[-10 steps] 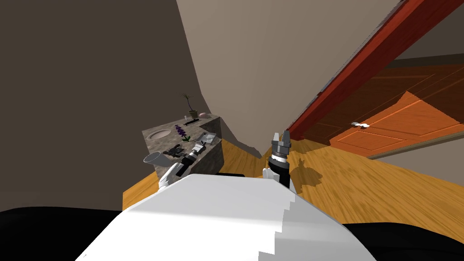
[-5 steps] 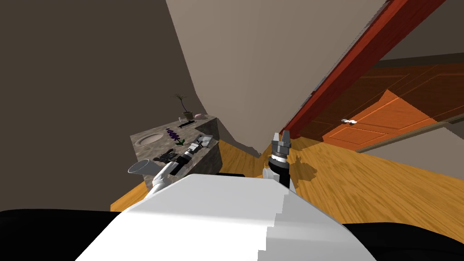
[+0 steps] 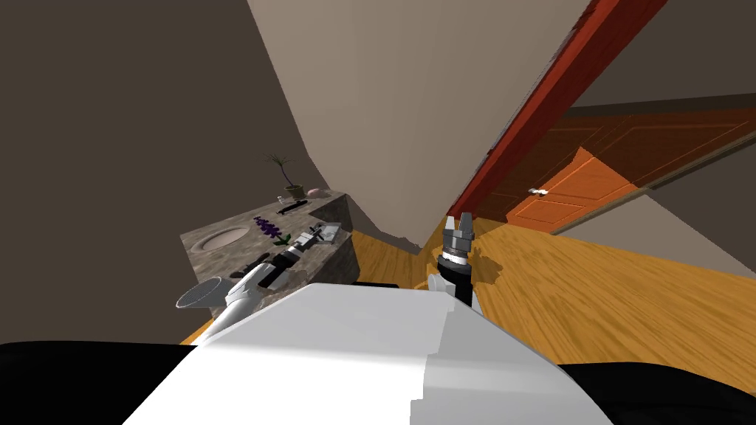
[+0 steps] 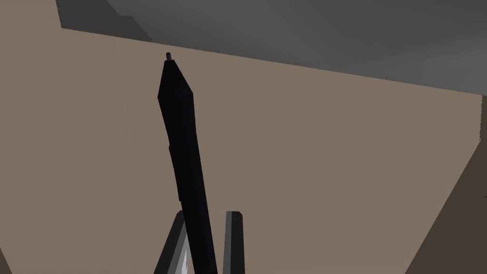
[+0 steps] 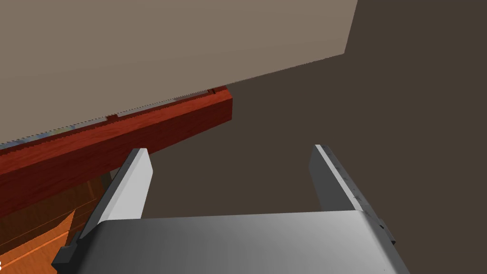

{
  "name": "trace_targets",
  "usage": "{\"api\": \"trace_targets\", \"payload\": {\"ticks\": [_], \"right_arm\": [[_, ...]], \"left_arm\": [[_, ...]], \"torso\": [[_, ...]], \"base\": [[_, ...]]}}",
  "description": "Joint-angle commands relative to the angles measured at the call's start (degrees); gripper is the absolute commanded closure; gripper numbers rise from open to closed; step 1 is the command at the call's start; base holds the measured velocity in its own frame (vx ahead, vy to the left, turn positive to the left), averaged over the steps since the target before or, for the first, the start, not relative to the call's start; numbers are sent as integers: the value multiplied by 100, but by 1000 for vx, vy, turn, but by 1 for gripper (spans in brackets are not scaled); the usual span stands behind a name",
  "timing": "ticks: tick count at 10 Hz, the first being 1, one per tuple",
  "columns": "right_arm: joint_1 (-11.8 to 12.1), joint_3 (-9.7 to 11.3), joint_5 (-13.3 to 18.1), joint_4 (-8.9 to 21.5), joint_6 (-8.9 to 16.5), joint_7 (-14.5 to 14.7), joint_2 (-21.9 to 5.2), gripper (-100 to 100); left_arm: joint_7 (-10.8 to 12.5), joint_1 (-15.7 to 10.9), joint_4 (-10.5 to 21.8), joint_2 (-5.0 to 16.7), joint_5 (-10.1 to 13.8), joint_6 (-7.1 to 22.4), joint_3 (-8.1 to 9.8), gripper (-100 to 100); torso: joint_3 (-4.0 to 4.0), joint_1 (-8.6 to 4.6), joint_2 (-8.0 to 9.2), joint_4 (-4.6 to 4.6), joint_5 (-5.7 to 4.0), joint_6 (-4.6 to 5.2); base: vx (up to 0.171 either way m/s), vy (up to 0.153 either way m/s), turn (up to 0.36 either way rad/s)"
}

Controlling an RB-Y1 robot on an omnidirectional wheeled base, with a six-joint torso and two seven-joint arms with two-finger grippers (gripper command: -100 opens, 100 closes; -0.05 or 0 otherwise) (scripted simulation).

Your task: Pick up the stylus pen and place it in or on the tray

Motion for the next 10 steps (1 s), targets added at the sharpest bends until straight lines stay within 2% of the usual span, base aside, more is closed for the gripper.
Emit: {"api": "trace_targets", "payload": {"ticks": [1, 6, 8, 9, 10], "right_arm": [[0, 0, 0, 0, 0, 0, 0, 0], [0, 0, 0, 0, 0, 0, 0, 0], [0, 0, 0, 0, 0, 0, 0, 0], [0, 0, 0, 0, 0, 0, 0, 0], [1, 0, 0, 0, 0, 0, 0, 0]], "left_arm": [[47, 13, 103, 174, 20, -151, 63, 100], [183, 62, 625, 822, 74, -703, 255, 100], [226, 95, 849, 996, 85, -830, 272, 100], [185, 81, 792, 911, 80, -799, 263, 100], [190, 83, 807, 919, 80, -811, 262, -100]], "torso": [[0, 0, 0, 0, 0, 0], [-1, -12, 2, -2, -9, 2], [3, -17, 9, -2, -13, -3], [3, -19, 10, -2, -14, 0], [3, -28, 9, -1, -16, -2]], "base": [[27, 34, -152], [8, 30, -167], [-15, 31, -119], [-9, 16, -29], [0, 0, 0]]}}
